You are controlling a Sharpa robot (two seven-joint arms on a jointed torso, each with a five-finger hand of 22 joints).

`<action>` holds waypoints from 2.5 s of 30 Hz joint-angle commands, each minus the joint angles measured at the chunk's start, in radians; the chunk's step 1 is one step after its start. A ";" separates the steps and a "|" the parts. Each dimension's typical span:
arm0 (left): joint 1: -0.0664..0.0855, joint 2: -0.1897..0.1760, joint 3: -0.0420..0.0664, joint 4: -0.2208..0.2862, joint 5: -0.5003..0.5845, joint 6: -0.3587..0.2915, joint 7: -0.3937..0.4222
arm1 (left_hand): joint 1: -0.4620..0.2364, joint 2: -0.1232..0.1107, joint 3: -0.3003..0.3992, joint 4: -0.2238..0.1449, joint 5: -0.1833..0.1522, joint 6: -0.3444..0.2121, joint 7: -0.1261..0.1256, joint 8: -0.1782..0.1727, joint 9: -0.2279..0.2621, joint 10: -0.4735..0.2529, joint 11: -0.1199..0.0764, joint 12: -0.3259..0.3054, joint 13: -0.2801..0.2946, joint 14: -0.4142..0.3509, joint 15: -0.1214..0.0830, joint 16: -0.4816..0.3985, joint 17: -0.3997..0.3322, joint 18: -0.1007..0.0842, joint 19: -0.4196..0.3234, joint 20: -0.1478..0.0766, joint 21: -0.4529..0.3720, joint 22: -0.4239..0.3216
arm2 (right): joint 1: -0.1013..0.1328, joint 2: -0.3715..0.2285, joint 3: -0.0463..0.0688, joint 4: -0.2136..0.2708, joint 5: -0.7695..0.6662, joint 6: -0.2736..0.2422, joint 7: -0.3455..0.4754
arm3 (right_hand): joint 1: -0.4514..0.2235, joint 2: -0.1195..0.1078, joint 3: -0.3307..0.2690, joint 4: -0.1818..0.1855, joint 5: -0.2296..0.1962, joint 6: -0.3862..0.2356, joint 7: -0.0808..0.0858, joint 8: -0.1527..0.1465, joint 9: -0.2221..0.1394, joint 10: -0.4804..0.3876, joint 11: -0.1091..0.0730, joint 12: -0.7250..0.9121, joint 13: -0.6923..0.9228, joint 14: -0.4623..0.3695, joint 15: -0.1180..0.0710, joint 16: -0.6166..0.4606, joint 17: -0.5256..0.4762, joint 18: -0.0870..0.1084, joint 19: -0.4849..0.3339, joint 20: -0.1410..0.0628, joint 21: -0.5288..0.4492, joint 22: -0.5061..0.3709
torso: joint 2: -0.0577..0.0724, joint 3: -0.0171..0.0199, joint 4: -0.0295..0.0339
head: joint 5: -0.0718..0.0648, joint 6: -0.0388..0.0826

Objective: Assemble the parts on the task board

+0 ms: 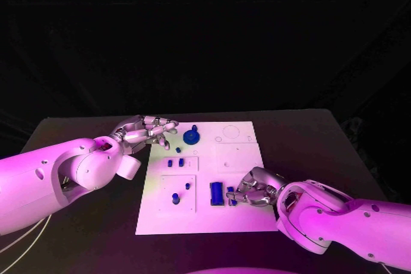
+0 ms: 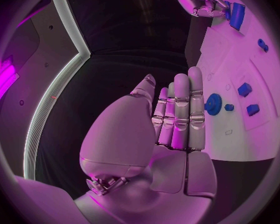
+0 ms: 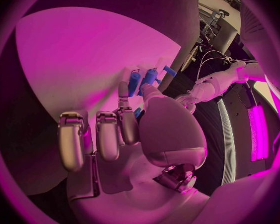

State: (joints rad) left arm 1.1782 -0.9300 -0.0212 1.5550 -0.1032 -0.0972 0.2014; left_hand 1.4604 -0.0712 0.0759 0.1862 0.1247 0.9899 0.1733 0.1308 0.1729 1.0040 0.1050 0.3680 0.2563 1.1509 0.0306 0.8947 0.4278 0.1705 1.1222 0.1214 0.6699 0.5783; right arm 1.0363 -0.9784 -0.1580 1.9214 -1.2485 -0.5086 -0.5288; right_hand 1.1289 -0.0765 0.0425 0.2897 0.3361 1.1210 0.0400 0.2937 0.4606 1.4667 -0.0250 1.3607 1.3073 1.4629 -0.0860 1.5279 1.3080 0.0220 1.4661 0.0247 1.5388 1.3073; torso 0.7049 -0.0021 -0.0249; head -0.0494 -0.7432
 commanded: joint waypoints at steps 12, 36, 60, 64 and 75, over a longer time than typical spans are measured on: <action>0.000 -0.001 0.001 0.002 -0.001 0.016 0.004 | 0.011 0.005 -0.008 0.000 0.004 -0.010 -0.001 0.006 -0.002 -0.005 0.001 0.005 0.001 -0.008 0.001 0.004 -0.002 0.013 0.005 -0.001 -0.006 -0.002 | -0.001 -0.013 0.000 0.008 -0.025 0.015 0.012 | -0.002 0.019 -0.021 -0.005 0.020 -0.003 0.002 0.011 0.004 0.009 -0.004 0.007 0.132 0.093 -0.005 -0.003 0.195 -0.015 0.097 -0.008 0.000 0.255 | 0.001 -0.0003 0.0004 | -0.001 0.000; 0.000 -0.002 0.001 0.001 -0.001 0.015 0.004 | 0.011 0.005 -0.008 0.000 0.004 -0.010 -0.001 0.006 -0.002 -0.005 0.001 0.005 0.001 -0.008 0.001 0.004 -0.002 0.013 0.005 -0.001 -0.006 -0.002 | -0.006 -0.043 -0.001 0.036 -0.056 0.097 0.057 | 0.073 0.019 -0.046 -0.041 0.026 -0.005 -0.001 0.017 0.009 0.011 -0.007 0.012 0.136 0.094 -0.007 -0.001 0.197 -0.016 0.098 -0.010 0.004 0.256 | 0.000 -0.0003 0.0006 | -0.002 -0.002; 0.000 -0.002 0.001 0.001 -0.001 0.015 0.004 | 0.014 0.007 -0.009 0.000 0.004 -0.010 -0.001 0.007 -0.002 -0.006 0.001 0.006 0.001 -0.009 0.001 0.004 -0.003 0.013 0.004 -0.001 -0.007 -0.002 | -0.009 -0.019 0.000 -0.003 -0.076 0.069 0.049 | 0.082 0.034 -0.050 -0.040 0.022 -0.001 -0.002 0.021 0.011 0.015 -0.008 0.019 0.141 0.094 -0.008 0.000 0.199 -0.017 0.098 -0.010 0.006 0.256 | 0.000 0.0006 0.0008 | 0.001 -0.004; 0.000 -0.002 0.001 0.001 -0.001 0.015 0.004 | 0.014 0.007 -0.009 0.000 0.004 -0.010 -0.001 0.007 -0.002 -0.006 0.001 0.006 0.001 -0.009 0.001 0.004 -0.003 0.013 0.004 -0.001 -0.007 -0.002 | -0.009 -0.018 0.000 -0.004 -0.071 0.068 0.052 | 0.081 0.034 -0.051 -0.039 0.022 -0.001 -0.002 0.021 0.011 0.015 -0.008 0.019 0.141 0.094 -0.008 0.000 0.199 -0.017 0.099 -0.010 0.007 0.257 | 0.000 -0.0003 -0.0003 | 0.002 -0.003; 0.000 -0.003 0.001 0.000 0.000 0.014 0.008 | 0.014 0.007 -0.009 0.000 0.004 -0.010 -0.001 0.007 -0.002 -0.006 0.001 0.006 0.001 -0.009 0.001 0.004 -0.003 0.013 0.004 -0.001 -0.007 -0.002 | 0.001 -0.042 0.001 0.005 0.010 0.037 0.152 | 0.085 0.030 -0.067 -0.039 0.020 -0.023 0.005 0.011 0.007 -0.001 -0.003 -0.012 0.122 0.090 -0.006 -0.012 0.181 -0.009 0.090 -0.009 -0.028 0.247 | -0.002 -0.0013 0.0001 | 0.002 0.001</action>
State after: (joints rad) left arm 1.1781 -0.9335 -0.0211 1.5539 -0.1032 -0.0971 0.2002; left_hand 1.4645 -0.0671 0.0729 0.1892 0.1247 0.9862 0.1697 0.1308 0.1720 1.0041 0.1050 0.3680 0.2563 1.1509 0.0306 0.8947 0.4258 0.1705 1.1222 0.1213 0.6658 0.5773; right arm 1.0324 -1.0166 -0.1579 1.9255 -1.2939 -0.4489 -0.4607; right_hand 1.2045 -0.0440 -0.0180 0.2511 0.3615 1.1085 0.0441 0.3092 0.4694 1.4667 -0.0250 1.3587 1.3082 1.4665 -0.0895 1.5213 1.3073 0.0220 1.4625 0.0210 1.5208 1.3075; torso 0.7043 -0.0027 -0.0249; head -0.0484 -0.7443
